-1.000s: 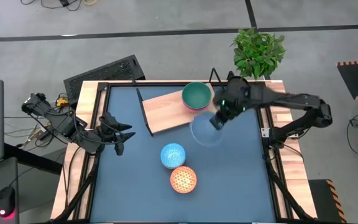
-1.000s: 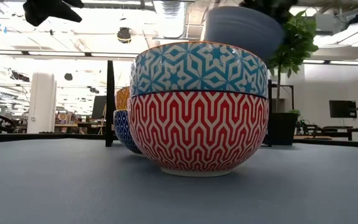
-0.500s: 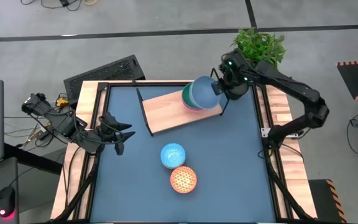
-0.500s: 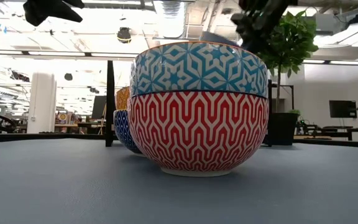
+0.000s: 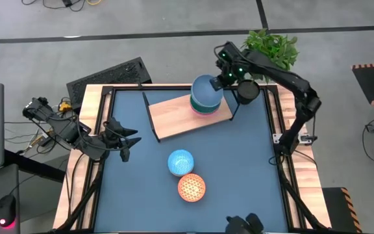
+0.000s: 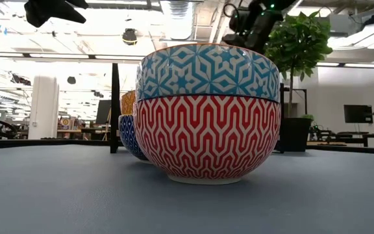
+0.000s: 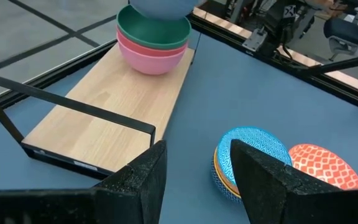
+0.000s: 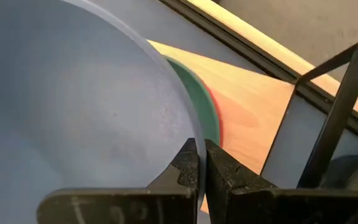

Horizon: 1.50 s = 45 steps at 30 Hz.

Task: Place and stack bowls onto a shelf
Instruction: Stack the blue bowl on top of the green bowl on the shelf, then put the light blue bowl on the shelf

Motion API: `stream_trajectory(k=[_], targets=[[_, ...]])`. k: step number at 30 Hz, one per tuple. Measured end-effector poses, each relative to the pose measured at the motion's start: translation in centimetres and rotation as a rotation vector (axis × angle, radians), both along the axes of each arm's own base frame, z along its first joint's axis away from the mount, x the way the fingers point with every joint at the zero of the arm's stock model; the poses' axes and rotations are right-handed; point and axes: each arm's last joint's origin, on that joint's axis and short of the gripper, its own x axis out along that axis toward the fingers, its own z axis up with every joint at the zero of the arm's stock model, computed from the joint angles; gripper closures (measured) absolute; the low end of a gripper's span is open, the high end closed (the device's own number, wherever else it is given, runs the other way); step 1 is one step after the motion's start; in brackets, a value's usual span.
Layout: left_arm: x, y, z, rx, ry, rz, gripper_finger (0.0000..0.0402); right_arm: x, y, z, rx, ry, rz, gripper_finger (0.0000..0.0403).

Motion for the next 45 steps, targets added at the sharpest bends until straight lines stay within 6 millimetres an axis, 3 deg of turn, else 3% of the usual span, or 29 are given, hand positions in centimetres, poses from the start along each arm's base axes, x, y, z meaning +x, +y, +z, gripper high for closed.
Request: stream_trajectory(k=[11, 20, 26, 31, 37, 45], targets=[[0.0, 0.0, 0.0, -0.003, 0.001, -0.003, 0.0239, 1.3, -1.4, -3.5, 0.086, 0.129, 0.030, 0.0375], [0.0, 0.0, 0.0, 0.000, 0.002, -0.003, 0.0239, 1.3, -1.4, -3.6, 0.079, 0.135, 0.052, 0.0326], [0.0, 0.0, 0.0, 0.004, 0.000, 0.004, 0.0239, 1.2, -1.4, -2.6, 0.049, 0.125, 0.085, 0.0306], [0.0, 0.0, 0.0, 0.004, -0.001, 0.005, 0.0239, 0.7, -1.1, 1.1, 0.012, 0.096, 0.097, 0.0294], [0.0, 0.0, 0.0, -0.004, -0.005, 0.009, 0.0239, 1.4, 1.9, 5.0, -0.008, 0.062, 0.151, 0.0292], [0.0, 0.0, 0.0, -0.012, -0.007, 0.010, 0.0239, 5.9, 9.5, 4.4, -0.012, 0.102, 0.392, 0.0291]])
